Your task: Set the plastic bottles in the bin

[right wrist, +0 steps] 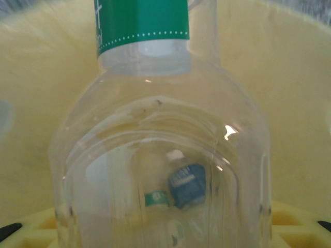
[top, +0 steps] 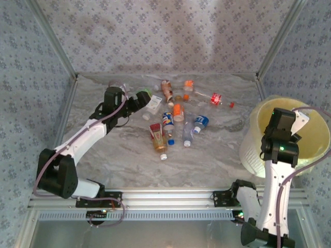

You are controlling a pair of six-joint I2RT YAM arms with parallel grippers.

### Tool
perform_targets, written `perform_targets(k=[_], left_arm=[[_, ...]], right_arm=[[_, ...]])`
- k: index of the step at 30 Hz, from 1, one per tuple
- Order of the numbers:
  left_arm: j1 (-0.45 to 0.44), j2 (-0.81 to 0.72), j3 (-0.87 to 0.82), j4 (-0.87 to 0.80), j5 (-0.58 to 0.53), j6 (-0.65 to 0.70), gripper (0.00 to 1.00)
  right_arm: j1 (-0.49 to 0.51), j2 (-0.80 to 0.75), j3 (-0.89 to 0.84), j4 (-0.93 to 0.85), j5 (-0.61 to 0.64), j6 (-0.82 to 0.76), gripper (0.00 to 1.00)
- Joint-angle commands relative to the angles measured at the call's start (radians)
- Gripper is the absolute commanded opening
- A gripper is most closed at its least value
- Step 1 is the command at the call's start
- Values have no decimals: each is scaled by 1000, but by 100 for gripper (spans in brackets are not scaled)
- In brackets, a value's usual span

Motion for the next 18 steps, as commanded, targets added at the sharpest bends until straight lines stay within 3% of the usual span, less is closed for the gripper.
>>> perform_targets(k=[1,6,13,16,18], left_arm=[[-19,27,60,-6,51,2,98],[-37,29,68,-23,25,16,98],[-38,27,68,-45,4,25,98],[-38,28,64,-47,-3,23,98],[-38,26,60,-50,-8,20,98]], right_arm=[[-51,8,-30,-12,-7,46,45],[-114,26,-38,-26,-51,43,55],[-129,5,-34,-48,-64,30,80],[-128,3,-26,-45,-74,-3,99],[-128,11,-13,-56,-70,0,100]])
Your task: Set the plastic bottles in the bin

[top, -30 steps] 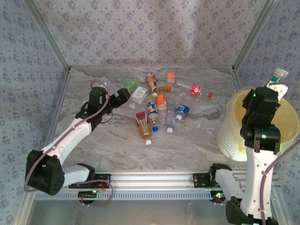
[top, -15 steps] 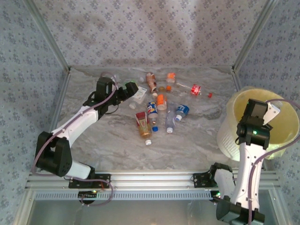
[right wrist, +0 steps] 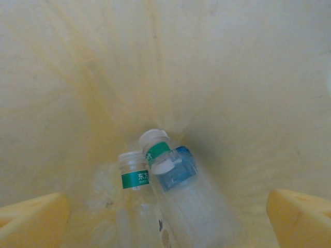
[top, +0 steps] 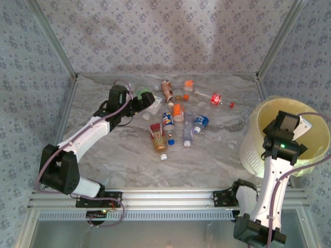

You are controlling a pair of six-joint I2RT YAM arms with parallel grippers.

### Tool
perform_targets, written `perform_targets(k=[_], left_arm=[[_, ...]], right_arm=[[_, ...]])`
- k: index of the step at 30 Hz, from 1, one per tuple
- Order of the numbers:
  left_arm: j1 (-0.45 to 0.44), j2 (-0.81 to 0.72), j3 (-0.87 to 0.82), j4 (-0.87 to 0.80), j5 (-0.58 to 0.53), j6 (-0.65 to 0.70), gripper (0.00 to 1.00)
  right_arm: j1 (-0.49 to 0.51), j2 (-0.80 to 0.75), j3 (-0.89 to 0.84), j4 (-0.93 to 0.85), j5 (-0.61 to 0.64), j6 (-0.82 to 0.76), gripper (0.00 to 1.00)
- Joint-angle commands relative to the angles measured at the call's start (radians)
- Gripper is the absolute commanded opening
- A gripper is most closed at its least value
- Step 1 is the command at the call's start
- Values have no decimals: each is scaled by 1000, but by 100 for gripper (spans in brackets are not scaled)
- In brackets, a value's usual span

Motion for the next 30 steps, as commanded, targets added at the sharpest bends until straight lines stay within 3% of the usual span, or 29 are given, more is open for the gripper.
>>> perform_targets(k=[1,9,14,20,25,30], left_arm=[[-2,-7,20,-19,-13,13,98],[-1,-28,-1,-51,-51,17,98],[-1,-66,-41,-68,-88,18,98],[-1,-106,-74,-98,-128,22,98],[-14,-123,-89,-155,-153,-1,98],[-95,-147,-101,-238,-254,-17,98]], right_arm=[[-5,0,29,-40,3,-12,100],[20,-13,97,-47,-46,-7,100],[85,-25,193,-54,-46,26,100],[233,-28,267,21,-123,27,100],[388,-64,221,255,-264,18,100],[495,-36,199,387,-401,-15,100]])
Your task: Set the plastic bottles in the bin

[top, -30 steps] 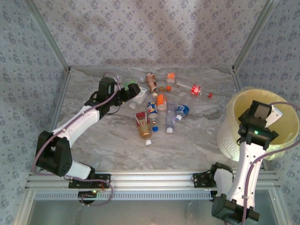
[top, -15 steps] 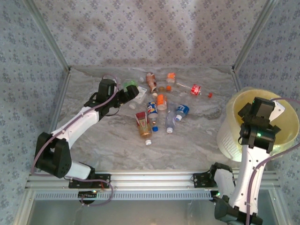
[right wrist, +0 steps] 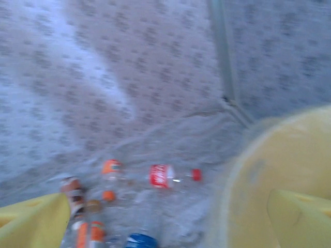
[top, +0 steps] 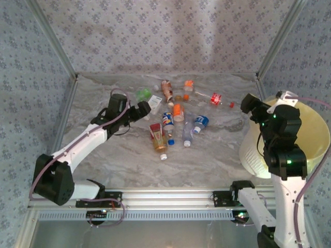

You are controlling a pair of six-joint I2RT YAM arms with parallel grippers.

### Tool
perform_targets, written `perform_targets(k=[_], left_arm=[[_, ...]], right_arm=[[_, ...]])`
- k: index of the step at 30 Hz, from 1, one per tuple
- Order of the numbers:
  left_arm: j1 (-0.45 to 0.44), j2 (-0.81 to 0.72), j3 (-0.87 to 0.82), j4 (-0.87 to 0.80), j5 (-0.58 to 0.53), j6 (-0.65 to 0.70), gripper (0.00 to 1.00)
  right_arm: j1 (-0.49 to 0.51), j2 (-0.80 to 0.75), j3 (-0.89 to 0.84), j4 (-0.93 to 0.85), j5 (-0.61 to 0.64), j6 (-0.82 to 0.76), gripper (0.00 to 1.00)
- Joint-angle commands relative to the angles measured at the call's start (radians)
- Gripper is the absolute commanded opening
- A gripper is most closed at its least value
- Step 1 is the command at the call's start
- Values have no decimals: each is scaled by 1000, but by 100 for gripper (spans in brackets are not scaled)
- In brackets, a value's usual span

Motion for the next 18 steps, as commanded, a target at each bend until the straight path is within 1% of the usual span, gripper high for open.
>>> perform_targets(k=[1,4,7,9,11,13,16,18], left_arm=[[-65,-35,0,-99,-94,-14,98],[-101,-39,-11,-140,-129,-44,98],[-117,-40,-31,-161,-142,-74,98],[-130,-39,-42,-166,-137,-90,98],[-164,-33,-43,-187,-146,-105,98],[-206,-18,-29,-240,-173,-130,98],[-278,6,-11,-298,-209,-147,98],[-330,25,-3,-320,-247,-146,98]], right_arm=[[64,26,-20,145,-137,-32,100],[136,56,-43,196,-194,-56,100],[225,103,-56,218,-170,-77,100],[298,135,-56,221,-91,-90,100],[368,165,-103,231,-8,-102,100],[414,187,-120,246,57,-104,100],[456,211,-142,264,131,-101,100],[466,219,-153,274,155,-95,100]])
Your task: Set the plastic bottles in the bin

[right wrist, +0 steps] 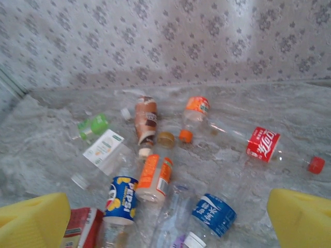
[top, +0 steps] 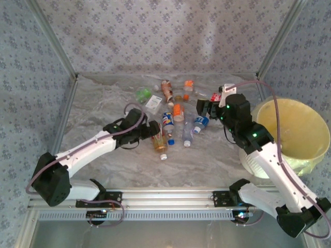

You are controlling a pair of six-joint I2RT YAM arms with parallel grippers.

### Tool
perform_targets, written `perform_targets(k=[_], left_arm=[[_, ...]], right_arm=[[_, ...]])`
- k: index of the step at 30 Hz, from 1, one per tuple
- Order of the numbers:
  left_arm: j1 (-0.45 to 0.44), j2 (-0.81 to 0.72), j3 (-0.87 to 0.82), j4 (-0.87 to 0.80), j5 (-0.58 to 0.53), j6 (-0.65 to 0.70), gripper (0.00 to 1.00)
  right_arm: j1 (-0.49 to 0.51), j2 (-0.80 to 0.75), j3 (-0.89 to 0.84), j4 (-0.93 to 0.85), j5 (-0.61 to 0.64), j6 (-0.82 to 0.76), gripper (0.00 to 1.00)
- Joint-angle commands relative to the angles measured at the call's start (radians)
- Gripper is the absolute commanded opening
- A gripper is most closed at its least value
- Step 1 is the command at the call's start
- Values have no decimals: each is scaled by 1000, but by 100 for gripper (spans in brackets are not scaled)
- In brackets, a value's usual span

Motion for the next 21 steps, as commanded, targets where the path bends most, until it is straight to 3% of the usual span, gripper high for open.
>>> perform_targets(k=[1,7,21], left_arm=[[-73,36,38,-102,-87,-29,98],[-135,88,63,-78,-93,-12,98],[-149,297,112,-61,17,46,98]], right_arm=[[15,-10,-10,56,114,-7,100],[17,-17,-35,73,153,3,100],[19,-12,-43,46,170,21,100]])
